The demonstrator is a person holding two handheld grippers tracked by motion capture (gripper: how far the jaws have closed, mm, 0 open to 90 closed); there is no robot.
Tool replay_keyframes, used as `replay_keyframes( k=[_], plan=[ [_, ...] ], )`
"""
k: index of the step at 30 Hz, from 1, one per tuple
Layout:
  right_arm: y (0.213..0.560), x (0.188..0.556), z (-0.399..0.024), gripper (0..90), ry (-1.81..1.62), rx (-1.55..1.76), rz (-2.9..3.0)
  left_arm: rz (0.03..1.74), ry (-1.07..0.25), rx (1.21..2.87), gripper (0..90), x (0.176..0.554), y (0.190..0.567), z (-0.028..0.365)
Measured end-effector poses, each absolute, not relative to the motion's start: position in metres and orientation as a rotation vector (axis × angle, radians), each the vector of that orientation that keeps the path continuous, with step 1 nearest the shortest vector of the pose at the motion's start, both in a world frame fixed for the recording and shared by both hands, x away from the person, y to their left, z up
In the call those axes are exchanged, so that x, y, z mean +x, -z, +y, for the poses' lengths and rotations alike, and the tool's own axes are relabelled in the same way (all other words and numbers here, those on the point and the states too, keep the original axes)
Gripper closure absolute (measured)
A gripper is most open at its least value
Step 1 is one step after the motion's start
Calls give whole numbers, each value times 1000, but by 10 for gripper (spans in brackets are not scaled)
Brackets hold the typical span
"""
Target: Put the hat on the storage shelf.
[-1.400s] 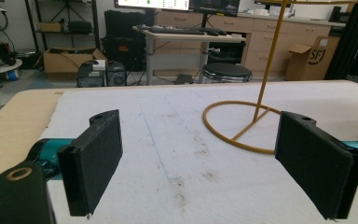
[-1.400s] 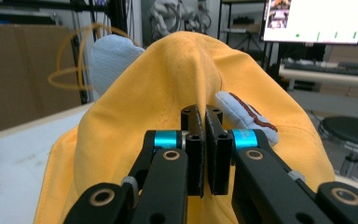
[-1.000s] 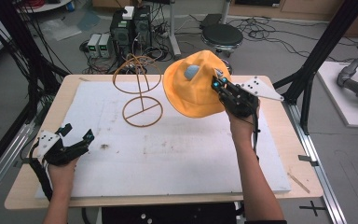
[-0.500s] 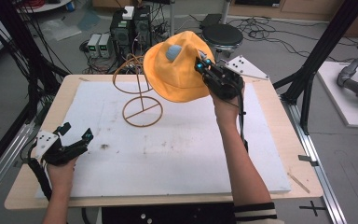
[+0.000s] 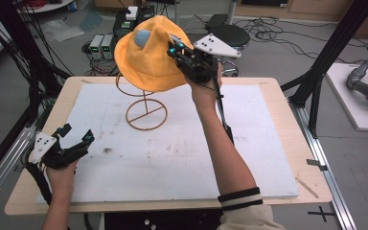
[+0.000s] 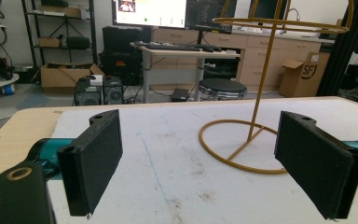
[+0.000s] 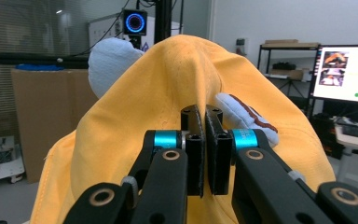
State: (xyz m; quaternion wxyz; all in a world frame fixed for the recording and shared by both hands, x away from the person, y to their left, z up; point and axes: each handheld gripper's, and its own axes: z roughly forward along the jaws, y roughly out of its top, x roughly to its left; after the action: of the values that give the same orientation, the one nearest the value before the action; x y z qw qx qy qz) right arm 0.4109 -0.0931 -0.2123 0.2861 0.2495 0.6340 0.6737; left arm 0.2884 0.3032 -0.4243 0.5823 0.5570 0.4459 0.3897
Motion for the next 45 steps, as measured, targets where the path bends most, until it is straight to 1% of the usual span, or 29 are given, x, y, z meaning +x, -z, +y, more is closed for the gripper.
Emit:
replay_keyframes(
  k=[3, 11, 22, 32, 34, 38, 39, 40, 41, 42, 43, 45],
  plan=[
    [212, 413, -83, 885, -1799, 665, 1709, 1039, -911, 1301, 154, 288, 424, 303],
    [223, 429, -51, 884, -1750, 704, 1779, 1031, -911, 1291, 154, 288, 423, 304],
    [241, 446, -35, 884, -1702, 757, 1812, 1033, -908, 1294, 154, 288, 423, 304],
    [254, 450, -20, 863, -1633, 741, 1893, 1032, -905, 1294, 154, 287, 424, 304],
    [255, 449, -18, 821, -1627, 729, 1905, 1031, -905, 1296, 154, 286, 423, 305],
    [257, 450, -16, 687, -1567, 748, 1900, 1032, -906, 1291, 154, 286, 423, 306],
    [258, 452, -18, 666, -1559, 766, 1888, 1031, -907, 1291, 154, 286, 423, 306],
    [258, 452, -18, 666, -1559, 766, 1888, 1031, -907, 1291, 154, 286, 423, 306],
    [258, 454, -20, 626, -1556, 790, 1878, 1031, -906, 1291, 154, 286, 423, 306],
    [258, 454, -20, 626, -1556, 790, 1878, 1031, -906, 1291, 154, 286, 423, 306],
    [257, 453, -22, 547, -1536, 804, 1848, 1032, -906, 1292, 154, 286, 423, 306],
    [254, 451, -24, 488, -1516, 799, 1816, 1031, -906, 1295, 154, 286, 423, 306]
  ],
)
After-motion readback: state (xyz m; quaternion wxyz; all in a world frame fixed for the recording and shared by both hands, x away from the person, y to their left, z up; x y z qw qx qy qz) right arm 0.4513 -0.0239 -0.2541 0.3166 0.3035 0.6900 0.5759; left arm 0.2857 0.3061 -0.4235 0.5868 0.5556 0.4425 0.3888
